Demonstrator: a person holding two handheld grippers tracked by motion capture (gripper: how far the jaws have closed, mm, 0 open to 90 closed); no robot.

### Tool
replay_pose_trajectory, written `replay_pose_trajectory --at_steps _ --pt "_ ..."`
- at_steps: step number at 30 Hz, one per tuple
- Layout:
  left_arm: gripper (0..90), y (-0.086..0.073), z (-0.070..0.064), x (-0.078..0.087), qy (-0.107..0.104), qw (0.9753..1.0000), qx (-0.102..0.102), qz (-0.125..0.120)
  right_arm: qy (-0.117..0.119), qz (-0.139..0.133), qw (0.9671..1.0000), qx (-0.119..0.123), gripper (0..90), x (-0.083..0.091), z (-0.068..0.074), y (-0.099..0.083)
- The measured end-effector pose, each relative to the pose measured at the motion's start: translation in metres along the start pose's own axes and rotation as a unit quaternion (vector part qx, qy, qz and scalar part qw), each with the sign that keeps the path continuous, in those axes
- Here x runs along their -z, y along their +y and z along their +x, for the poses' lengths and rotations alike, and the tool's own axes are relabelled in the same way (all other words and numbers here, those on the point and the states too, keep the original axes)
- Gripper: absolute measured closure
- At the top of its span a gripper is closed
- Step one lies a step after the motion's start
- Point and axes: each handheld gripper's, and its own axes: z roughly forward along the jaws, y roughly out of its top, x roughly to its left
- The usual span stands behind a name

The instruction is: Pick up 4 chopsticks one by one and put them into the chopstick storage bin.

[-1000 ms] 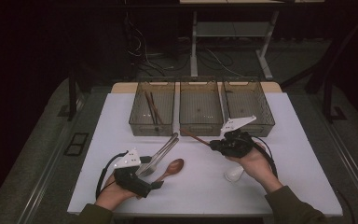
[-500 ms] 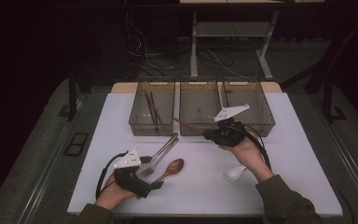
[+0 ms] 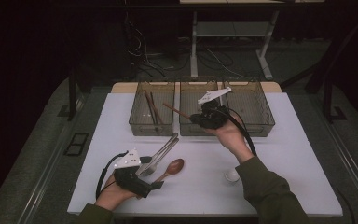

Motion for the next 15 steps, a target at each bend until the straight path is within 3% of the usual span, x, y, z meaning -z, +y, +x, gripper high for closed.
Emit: replay_pose_trajectory --at_steps 15 --pt "0.0 0.0 0.0 0.0 -0.003 1.0 -0.003 -0.001 -0.006 0.011 0.9996 -0.024 84.2 -0.04 -0.007 0.036"
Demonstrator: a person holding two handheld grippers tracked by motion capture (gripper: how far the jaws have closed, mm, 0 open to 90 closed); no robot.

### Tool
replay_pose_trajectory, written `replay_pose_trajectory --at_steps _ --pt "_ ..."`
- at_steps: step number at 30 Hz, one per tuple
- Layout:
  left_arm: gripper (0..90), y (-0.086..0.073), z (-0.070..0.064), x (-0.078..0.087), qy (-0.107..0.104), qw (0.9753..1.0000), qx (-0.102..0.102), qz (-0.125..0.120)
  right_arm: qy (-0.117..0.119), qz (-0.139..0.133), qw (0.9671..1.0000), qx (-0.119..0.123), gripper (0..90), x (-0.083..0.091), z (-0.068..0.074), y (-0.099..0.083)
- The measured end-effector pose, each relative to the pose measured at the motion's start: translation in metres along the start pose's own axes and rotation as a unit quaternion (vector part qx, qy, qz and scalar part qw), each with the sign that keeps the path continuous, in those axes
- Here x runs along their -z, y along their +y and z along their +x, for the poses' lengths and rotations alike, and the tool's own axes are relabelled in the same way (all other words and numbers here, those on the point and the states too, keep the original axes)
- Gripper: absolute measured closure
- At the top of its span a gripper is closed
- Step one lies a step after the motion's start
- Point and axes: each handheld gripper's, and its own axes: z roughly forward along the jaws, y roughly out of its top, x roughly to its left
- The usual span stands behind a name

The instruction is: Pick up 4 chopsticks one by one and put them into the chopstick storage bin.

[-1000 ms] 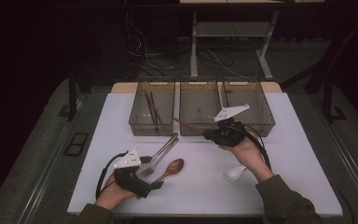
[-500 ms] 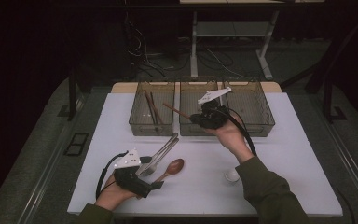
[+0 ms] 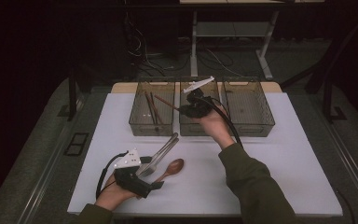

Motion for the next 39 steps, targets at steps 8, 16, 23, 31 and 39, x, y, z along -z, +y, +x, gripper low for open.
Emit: replay_pose_trajectory --at_steps 8,16,23,31,39 --pt "0.0 0.001 0.0 0.001 -0.001 1.0 0.0 -0.004 -0.008 0.008 0.9999 -0.005 84.2 -0.02 -0.002 0.02" --pt "0.0 0.001 0.0 0.001 -0.004 0.9999 0.004 -0.009 -0.015 0.018 0.9996 -0.016 84.2 -0.047 -0.002 0.042" --pt "0.0 0.001 0.0 0.001 -0.005 0.9999 0.003 -0.01 -0.028 0.042 0.9984 -0.027 84.2 -0.078 -0.003 0.059" --pt "0.0 0.001 0.001 0.003 -0.006 0.9999 0.0 -0.012 -0.041 0.072 0.9958 -0.039 84.1 -0.108 -0.006 0.068" --pt "0.0 0.001 0.0 0.002 -0.007 0.9999 0.002 -0.01 -0.039 0.06 0.9964 -0.046 70.8 -0.112 -0.007 0.069"
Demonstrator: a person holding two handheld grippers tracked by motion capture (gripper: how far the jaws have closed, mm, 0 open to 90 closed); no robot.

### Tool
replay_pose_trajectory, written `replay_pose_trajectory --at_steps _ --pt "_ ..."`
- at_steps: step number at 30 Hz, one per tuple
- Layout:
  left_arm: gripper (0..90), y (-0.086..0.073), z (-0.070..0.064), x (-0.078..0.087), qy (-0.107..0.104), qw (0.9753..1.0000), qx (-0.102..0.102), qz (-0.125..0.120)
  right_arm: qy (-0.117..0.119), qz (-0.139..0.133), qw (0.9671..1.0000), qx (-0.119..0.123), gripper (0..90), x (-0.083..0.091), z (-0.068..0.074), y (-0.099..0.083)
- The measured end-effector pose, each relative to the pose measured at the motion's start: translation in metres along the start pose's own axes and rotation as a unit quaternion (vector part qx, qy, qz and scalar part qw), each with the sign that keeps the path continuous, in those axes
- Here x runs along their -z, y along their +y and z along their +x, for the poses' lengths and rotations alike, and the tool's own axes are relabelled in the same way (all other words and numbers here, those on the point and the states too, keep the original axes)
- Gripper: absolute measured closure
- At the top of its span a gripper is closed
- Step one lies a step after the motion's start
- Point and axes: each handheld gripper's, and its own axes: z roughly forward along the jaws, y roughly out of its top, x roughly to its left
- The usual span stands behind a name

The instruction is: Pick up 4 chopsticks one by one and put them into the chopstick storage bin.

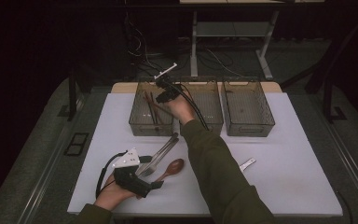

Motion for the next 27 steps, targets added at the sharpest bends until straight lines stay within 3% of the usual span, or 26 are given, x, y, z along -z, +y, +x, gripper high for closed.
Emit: replay_pose_trajectory --at_steps 4,10,19,24,27 --pt "0.0 0.0 0.0 0.0 0.001 1.0 0.0 0.0 0.003 -0.008 1.0 0.003 58.4 0.006 -0.001 -0.001" --pt "0.0 0.0 0.0 -0.001 0.001 1.0 -0.002 0.002 0.016 -0.023 0.9996 0.006 47.0 0.017 -0.005 -0.005" --pt "0.0 0.0 0.0 -0.001 0.002 1.0 -0.003 0.004 0.038 -0.05 0.9978 0.021 39.1 0.035 -0.008 -0.016" --pt "0.0 0.0 0.0 -0.001 0.004 1.0 -0.001 0.006 0.075 -0.072 0.9945 0.015 36.7 0.048 -0.011 -0.028" --pt "0.0 -0.001 0.0 -0.002 0.003 1.0 -0.002 0.007 0.077 -0.079 0.9936 0.025 35.2 0.057 -0.011 -0.035"
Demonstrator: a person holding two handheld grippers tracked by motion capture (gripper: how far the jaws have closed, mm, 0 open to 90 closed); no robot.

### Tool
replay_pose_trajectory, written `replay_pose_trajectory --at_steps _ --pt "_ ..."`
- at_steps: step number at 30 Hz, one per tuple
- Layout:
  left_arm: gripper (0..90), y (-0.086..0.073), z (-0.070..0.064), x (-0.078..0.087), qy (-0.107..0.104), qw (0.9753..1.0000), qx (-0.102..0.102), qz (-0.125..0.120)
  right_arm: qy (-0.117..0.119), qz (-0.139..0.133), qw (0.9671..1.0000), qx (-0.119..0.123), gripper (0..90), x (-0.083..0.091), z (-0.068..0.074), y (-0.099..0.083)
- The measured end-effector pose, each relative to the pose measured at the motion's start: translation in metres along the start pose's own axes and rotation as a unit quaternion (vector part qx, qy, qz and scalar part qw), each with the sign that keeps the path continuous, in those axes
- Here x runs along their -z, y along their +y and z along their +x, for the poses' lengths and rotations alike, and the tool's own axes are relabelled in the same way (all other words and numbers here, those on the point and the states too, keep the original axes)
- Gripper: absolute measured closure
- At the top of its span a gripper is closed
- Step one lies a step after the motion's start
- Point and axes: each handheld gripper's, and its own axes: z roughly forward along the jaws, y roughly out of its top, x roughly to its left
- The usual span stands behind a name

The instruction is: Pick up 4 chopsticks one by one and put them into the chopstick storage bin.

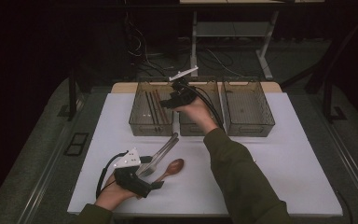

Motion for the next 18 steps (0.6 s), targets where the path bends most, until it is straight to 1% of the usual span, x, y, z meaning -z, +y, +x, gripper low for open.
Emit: replay_pose_trajectory --at_steps 2,4,5,10,15,17,18 --pt "0.0 0.0 0.0 0.0 0.0 1.0 -0.001 0.0 0.006 -0.005 1.0 0.003 33.9 0.007 0.0 -0.004" --pt "0.0 0.0 0.001 0.0 -0.001 1.0 0.002 -0.002 0.011 -0.008 0.9999 0.001 32.8 0.015 -0.001 -0.008" --pt "0.0 0.0 0.001 0.0 -0.001 1.0 0.001 -0.002 0.014 -0.01 0.9998 0.004 32.7 0.018 -0.002 -0.011" --pt "0.0 0.0 0.001 0.0 0.0 1.0 0.002 -0.001 0.011 -0.015 0.9997 0.015 32.4 0.033 -0.004 -0.025" --pt "0.0 0.0 0.0 -0.001 -0.001 1.0 0.002 0.001 0.018 -0.021 0.9994 0.019 32.2 0.046 -0.003 -0.038" --pt "0.0 0.0 0.001 -0.001 0.0 1.0 0.001 0.001 0.02 -0.025 0.9993 0.017 32.1 0.051 -0.002 -0.043" --pt "0.0 0.0 0.0 -0.001 0.0 1.0 0.005 0.0 0.021 -0.025 0.9993 0.017 32.1 0.053 -0.002 -0.044"
